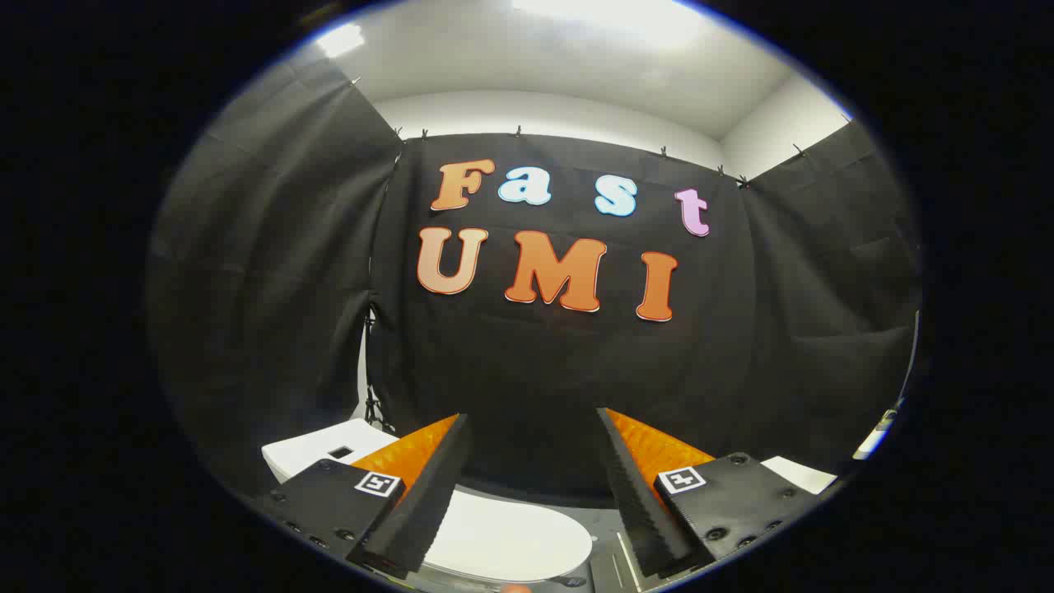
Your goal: Open the toilet lid.
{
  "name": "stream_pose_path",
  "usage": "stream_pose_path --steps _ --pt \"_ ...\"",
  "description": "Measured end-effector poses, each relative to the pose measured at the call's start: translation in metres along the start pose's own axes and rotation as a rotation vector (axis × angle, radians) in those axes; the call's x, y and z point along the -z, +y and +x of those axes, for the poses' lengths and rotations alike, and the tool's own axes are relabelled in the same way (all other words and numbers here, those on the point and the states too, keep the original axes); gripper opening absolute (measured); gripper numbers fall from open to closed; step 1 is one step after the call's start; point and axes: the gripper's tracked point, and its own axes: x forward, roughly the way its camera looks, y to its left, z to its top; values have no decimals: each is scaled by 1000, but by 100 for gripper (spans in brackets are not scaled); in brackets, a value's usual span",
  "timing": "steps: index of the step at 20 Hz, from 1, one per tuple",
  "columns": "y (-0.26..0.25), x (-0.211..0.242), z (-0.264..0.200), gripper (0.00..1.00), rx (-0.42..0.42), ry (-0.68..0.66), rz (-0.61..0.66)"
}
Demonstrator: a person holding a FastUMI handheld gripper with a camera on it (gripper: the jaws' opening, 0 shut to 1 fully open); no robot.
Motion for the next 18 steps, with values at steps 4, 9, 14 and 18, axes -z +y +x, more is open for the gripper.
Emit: stream_pose_path --steps 4,9,14,18 --pt "-1 -2 0 98 -4 5 -11" --pt "-2 -1 2 98 4 1 -7" --pt "-3 7 3 98 2 18 2" --pt "-5 6 1 98 3 11 7"
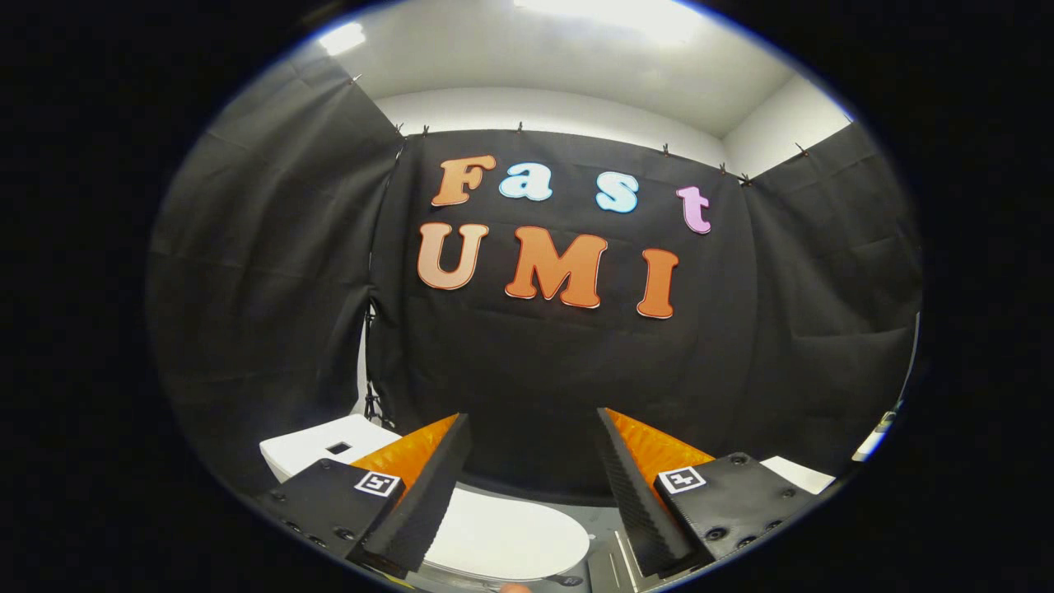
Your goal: Open the toilet lid.
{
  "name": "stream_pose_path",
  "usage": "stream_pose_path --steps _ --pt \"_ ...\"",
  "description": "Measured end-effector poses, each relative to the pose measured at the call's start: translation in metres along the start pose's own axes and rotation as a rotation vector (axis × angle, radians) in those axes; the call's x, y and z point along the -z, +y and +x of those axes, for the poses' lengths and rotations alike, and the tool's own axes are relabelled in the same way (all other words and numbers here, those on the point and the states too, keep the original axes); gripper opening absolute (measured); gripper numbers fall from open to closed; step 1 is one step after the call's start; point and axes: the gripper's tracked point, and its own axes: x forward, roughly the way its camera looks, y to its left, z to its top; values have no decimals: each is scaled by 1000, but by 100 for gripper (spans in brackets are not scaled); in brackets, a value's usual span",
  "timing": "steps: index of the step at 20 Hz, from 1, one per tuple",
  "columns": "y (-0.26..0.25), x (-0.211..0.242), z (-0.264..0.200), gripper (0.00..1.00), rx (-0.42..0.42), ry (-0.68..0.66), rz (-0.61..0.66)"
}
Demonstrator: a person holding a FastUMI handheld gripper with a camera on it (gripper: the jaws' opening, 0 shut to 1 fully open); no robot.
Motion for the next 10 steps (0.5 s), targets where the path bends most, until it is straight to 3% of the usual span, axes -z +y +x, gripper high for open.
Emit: stream_pose_path --steps 10 --pt "-2 3 1 98 -7 -9 10"
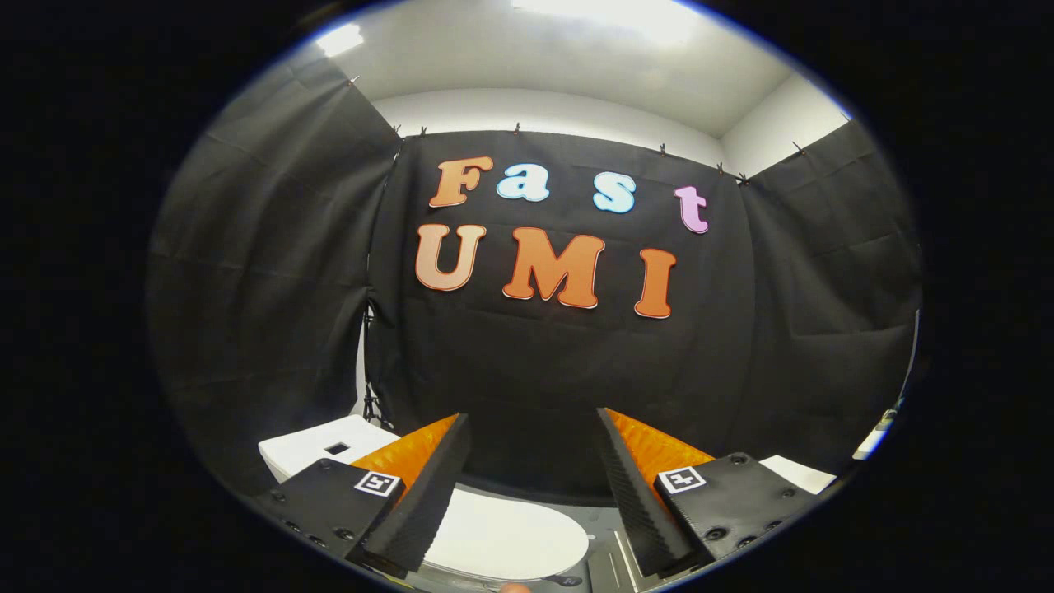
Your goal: Open the toilet lid.
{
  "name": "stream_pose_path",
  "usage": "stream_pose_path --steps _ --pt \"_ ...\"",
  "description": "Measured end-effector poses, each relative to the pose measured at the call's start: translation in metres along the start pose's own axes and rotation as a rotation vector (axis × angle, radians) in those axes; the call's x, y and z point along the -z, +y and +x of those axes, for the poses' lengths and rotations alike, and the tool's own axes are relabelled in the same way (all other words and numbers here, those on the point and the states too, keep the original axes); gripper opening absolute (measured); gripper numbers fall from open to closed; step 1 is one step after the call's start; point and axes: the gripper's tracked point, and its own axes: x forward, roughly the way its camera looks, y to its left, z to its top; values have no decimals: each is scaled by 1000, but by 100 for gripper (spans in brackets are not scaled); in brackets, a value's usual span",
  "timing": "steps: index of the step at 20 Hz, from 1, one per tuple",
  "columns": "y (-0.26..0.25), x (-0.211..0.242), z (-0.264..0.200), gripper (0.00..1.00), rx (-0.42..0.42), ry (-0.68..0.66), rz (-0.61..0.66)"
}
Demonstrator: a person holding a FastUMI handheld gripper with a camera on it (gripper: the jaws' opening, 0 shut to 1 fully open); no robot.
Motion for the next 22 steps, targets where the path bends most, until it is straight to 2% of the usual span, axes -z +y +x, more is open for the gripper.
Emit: stream_pose_path --steps 5,13,17,22 --pt "-8 17 3 98 -8 -22 50" --pt "-38 91 10 98 31 13 151" --pt "-67 148 4 98 106 39 254" --pt "-95 231 -4 99 203 89 450"
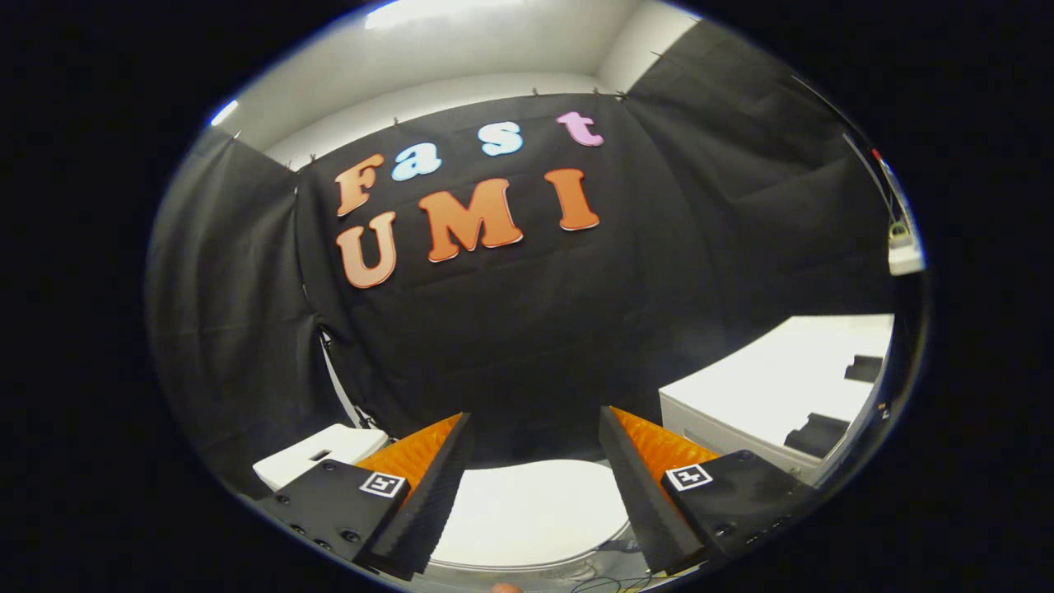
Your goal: Open the toilet lid.
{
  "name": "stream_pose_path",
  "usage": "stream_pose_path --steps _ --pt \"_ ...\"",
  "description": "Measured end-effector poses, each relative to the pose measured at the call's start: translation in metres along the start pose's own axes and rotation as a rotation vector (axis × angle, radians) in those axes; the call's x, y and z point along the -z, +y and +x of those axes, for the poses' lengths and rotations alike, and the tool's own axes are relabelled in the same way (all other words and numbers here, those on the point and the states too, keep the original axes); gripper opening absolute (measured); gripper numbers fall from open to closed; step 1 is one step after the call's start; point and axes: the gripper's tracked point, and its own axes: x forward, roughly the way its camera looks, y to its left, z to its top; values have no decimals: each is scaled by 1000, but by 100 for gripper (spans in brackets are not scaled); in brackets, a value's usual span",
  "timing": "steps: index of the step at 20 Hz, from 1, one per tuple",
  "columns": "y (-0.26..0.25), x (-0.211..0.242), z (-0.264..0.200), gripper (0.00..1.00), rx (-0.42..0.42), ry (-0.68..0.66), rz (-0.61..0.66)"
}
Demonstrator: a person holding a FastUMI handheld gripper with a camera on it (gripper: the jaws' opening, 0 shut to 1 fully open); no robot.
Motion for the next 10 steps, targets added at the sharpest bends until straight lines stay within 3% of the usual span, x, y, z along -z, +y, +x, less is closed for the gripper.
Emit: stream_pose_path --steps 10 --pt "-93 143 -9 99 160 137 251"
